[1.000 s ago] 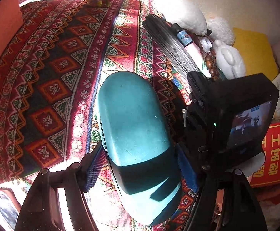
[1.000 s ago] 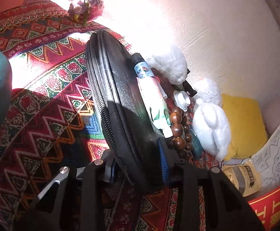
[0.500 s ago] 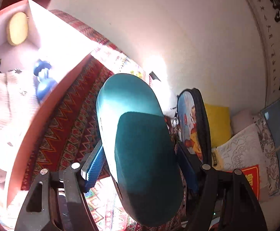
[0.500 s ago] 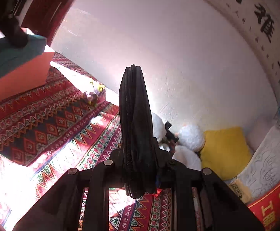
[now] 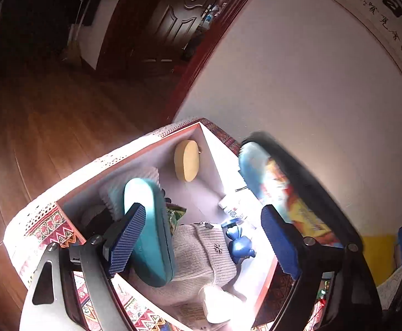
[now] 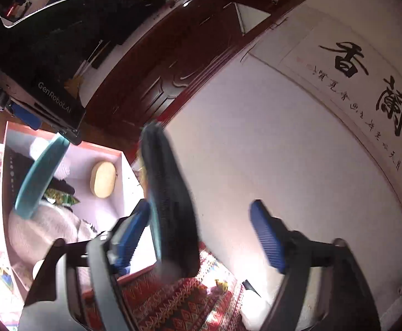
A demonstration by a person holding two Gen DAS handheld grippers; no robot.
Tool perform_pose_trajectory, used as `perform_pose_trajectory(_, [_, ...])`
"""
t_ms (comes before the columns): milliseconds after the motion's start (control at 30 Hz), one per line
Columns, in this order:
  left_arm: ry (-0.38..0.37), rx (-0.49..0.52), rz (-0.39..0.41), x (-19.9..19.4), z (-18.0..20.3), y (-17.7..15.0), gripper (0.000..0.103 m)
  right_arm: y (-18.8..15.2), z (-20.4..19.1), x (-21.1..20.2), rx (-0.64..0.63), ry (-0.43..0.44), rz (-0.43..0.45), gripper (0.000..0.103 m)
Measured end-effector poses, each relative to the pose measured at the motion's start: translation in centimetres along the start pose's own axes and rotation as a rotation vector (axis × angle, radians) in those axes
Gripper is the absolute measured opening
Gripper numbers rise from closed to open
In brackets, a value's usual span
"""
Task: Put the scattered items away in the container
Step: 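Carry teal case and black case into the pink box and open both tools, then grasp the pink-green pouch with the left tool while the right tool grasps the bead bracelet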
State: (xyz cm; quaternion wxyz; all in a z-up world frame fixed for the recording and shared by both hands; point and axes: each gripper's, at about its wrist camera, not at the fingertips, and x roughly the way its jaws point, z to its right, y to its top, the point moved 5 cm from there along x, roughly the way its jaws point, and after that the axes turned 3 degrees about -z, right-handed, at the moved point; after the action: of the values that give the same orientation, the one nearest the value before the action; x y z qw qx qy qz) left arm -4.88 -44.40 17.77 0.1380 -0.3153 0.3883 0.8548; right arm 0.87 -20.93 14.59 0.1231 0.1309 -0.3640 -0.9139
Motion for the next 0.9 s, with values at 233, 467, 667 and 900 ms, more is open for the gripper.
perform_pose_trajectory(233, [-0.043,-0.014,0.018,-1.7,-0.3,0.7,0.087,-1.7,0.6,-0.4,0.063,-0.004,0.012,0.089])
perform_pose_trajectory(467, [-0.116,0.171,-0.069,0.1,9.3,-4.9,0.087,-12.9,13.6,-2.3,0.522,-0.011,-0.192,0.089])
perform_pose_trajectory(667, [-0.188,0.400,-0.265,6.3,22.3,-15.0,0.087,-34.1,22.0,-3.9,1.195,0.015,-0.407,0.089])
perform_pose_trajectory(900, [-0.231,0.723,-0.470,16.0,38.1,-30.3,0.087,-50.1,24.7,-2.6,1.727,0.079,-0.509,0.086])
